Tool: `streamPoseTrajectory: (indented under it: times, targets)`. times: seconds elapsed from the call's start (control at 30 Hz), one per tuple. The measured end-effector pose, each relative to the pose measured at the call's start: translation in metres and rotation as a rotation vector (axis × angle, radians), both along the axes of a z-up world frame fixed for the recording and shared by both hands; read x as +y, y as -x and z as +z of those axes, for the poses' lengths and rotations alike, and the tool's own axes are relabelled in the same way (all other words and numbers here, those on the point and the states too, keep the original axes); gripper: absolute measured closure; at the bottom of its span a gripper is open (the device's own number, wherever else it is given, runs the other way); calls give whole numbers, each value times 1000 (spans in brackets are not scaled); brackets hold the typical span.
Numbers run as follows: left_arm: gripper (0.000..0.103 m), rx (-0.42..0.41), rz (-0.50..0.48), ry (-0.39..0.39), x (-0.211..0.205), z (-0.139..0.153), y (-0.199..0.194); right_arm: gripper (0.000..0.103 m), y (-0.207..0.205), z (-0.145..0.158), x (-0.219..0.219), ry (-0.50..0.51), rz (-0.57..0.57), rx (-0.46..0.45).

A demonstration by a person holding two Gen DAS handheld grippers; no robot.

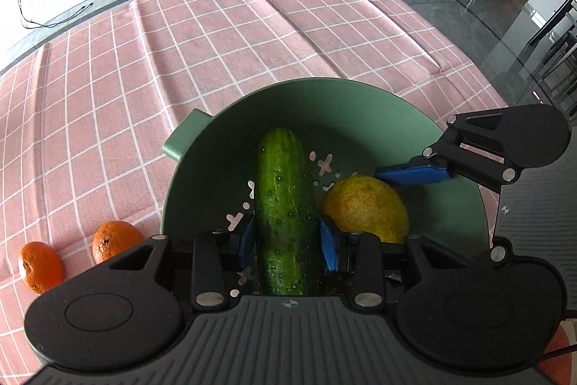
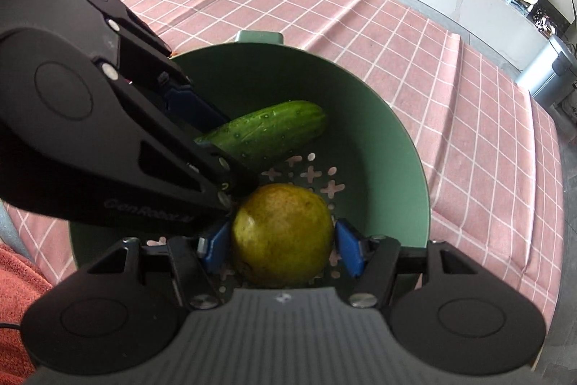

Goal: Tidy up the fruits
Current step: 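Carry cucumber and pomelo into the green colander and open both tools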

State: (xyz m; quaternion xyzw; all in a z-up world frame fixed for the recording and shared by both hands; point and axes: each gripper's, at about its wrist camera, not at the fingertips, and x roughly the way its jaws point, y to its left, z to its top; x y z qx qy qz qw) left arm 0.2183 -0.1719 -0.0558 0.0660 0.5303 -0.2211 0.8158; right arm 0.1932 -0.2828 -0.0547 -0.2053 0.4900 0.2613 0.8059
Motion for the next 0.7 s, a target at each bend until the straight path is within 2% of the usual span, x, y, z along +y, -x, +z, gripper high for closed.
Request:
streamPoseTrajectory:
  times: [0.13, 0.23, 0.33, 0.37, 0.7]
  targets:
    - [58, 6, 0, -5, 0, 0, -1, 44, 0, 1, 3, 7, 2, -2]
    - [51, 0, 1, -21, -1, -1, -1, 43, 1, 3, 3, 10, -6, -16]
    - [47, 9, 5, -21, 0, 0, -1, 31, 4, 6, 5, 11, -17, -17]
    - [47, 8, 10, -21, 2, 1, 0, 31, 5, 7, 6, 17, -19, -21]
    - [46, -86, 24, 22, 23, 45, 33, 30, 24, 34, 13, 11, -96, -67]
